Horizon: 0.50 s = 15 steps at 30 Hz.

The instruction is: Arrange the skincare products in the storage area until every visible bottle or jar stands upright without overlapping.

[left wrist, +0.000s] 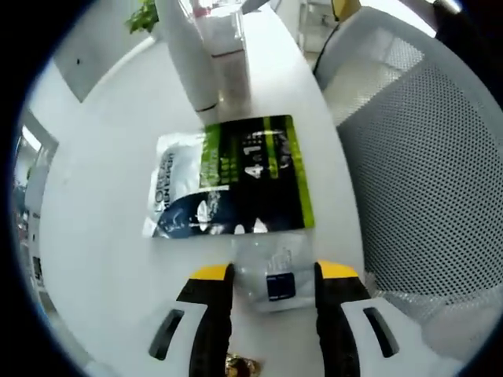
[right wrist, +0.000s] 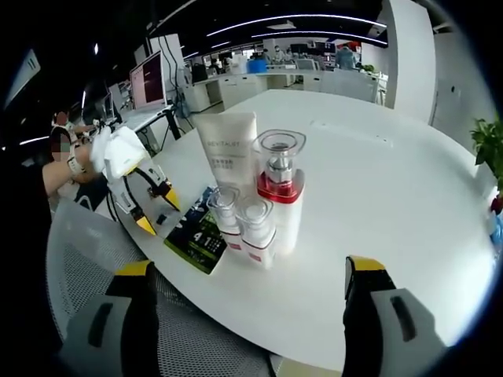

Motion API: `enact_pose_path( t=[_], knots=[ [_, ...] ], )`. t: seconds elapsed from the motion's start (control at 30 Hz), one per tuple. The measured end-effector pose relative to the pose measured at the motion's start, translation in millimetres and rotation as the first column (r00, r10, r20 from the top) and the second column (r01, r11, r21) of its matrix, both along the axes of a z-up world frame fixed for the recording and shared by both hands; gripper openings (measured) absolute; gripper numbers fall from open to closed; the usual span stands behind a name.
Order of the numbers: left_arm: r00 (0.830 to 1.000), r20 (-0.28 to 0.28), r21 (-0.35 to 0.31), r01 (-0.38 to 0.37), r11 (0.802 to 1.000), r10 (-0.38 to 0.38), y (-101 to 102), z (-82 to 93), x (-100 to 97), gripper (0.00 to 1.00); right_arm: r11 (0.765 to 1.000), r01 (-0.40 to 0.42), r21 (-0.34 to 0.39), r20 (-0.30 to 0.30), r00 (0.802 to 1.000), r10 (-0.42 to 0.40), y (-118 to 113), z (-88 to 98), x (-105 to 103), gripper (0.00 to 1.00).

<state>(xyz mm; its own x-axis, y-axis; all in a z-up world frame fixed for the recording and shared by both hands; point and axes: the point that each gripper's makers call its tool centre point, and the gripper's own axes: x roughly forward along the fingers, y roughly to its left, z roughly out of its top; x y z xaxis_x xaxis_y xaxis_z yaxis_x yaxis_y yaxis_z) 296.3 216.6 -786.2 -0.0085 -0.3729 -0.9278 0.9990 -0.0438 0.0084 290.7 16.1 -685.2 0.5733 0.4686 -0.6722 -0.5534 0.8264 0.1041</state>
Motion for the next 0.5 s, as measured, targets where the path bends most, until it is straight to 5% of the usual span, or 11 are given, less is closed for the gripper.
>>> enact_pose_path(
  t=[0.5],
  knots=[
    [0.997, 0.057, -0.013, -0.059, 0.998, 0.06, -0.2, 1.7, 8.5, 0.54, 1.0, -0.016, -0.008, 0.0, 1.0, 0.016, 4.9, 1.7, 0.7, 0.99]
  ],
)
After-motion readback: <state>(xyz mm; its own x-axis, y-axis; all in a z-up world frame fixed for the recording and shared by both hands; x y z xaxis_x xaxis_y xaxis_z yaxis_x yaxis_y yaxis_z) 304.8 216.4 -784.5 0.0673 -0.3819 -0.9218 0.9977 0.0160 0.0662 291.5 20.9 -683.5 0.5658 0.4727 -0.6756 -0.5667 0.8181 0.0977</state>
